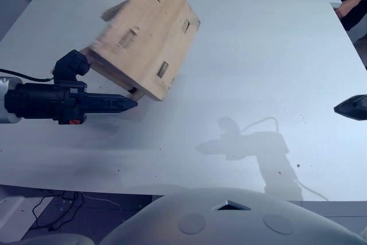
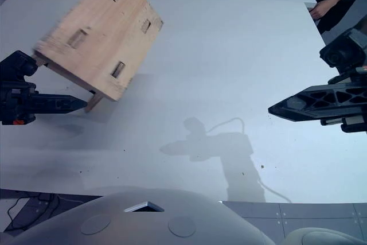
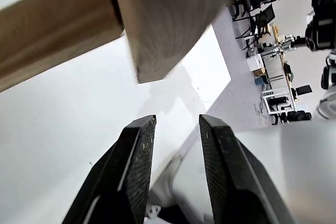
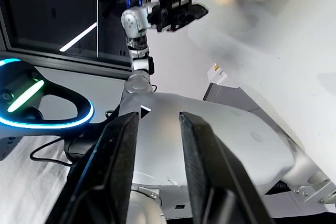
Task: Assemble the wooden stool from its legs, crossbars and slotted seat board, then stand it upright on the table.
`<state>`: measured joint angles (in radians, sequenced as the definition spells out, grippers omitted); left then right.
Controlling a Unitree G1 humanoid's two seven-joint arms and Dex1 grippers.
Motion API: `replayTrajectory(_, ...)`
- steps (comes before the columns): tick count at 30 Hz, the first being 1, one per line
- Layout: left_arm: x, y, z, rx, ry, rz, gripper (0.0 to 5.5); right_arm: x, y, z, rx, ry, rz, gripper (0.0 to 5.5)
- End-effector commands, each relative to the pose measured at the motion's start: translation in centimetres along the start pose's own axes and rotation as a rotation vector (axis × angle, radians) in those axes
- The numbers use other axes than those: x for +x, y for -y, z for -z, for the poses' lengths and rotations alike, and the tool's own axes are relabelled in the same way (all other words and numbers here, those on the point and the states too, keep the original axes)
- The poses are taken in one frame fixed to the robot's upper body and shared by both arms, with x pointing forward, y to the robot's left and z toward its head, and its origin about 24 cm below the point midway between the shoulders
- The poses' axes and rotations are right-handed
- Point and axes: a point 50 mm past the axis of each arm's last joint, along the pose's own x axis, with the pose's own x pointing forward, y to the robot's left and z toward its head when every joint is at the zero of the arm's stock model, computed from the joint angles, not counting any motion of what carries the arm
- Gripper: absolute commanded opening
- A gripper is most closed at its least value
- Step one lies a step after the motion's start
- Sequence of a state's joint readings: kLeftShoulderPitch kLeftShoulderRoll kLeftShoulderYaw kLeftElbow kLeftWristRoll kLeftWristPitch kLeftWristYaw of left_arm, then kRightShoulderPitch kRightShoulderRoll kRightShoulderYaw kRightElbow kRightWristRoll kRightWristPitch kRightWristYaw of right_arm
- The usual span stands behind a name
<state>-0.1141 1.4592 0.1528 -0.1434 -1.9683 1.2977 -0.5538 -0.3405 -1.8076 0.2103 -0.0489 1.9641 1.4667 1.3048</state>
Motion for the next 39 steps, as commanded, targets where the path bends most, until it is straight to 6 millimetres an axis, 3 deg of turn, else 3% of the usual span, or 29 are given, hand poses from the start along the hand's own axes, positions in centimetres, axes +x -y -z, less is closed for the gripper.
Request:
replayTrajectory(1,0.9,-0.3,-0.9,0.048,0.081,0.021,1.51,0.5,0.9,0.0,-0.024,-0.006,-0.002,1.43)
replayTrajectory(5,2.4,-0.9,-0.1,0.065,0.145,-0.001,1.51,1.3,2.4,-0.3,-0.102,-0.001,0.013,1.43)
replayTrajectory(8,4.8,-0.4,2.4,0.104,0.156,-0.057,1.51,3.3,4.3,-0.6,-0.297,0.062,0.031,1.43)
replayTrajectory(11,7.4,1.0,6.1,0.18,0.08,-0.127,1.51,6.1,5.5,-0.3,-0.511,0.286,0.126,1.43)
replayTrajectory(13,8.5,0.7,8.3,0.258,0.039,-0.205,1.51,6.9,6.2,0.0,-0.512,0.377,0.2,1.43)
replayTrajectory(15,9.1,0.1,9.4,0.338,0.035,-0.28,1.83,7.2,6.6,0.3,-0.499,0.434,0.244,1.43)
replayTrajectory(20,10.1,-2.1,10.9,0.66,0.076,-0.505,2.78,7.1,7.4,0.6,-0.451,0.499,0.308,2.34)
replayTrajectory(23,9.8,-3.7,12.2,0.743,0.124,-0.6,3.29,6.6,8.0,0.5,-0.414,0.507,0.338,2.83)
replayTrajectory(26,10.4,-4.1,12.7,0.752,0.201,-0.605,3.32,6.6,8.3,0.3,-0.401,0.489,0.338,3.01)
replayTrajectory(34,14.4,-3.7,12.5,0.775,0.401,-0.564,3.32,7.0,8.2,-1.3,-0.4,0.354,0.301,3.01)
replayTrajectory(39,15.4,-3.9,12.5,0.755,0.472,-0.628,3.32,6.8,8.1,-2.2,-0.391,0.301,0.294,3.01)
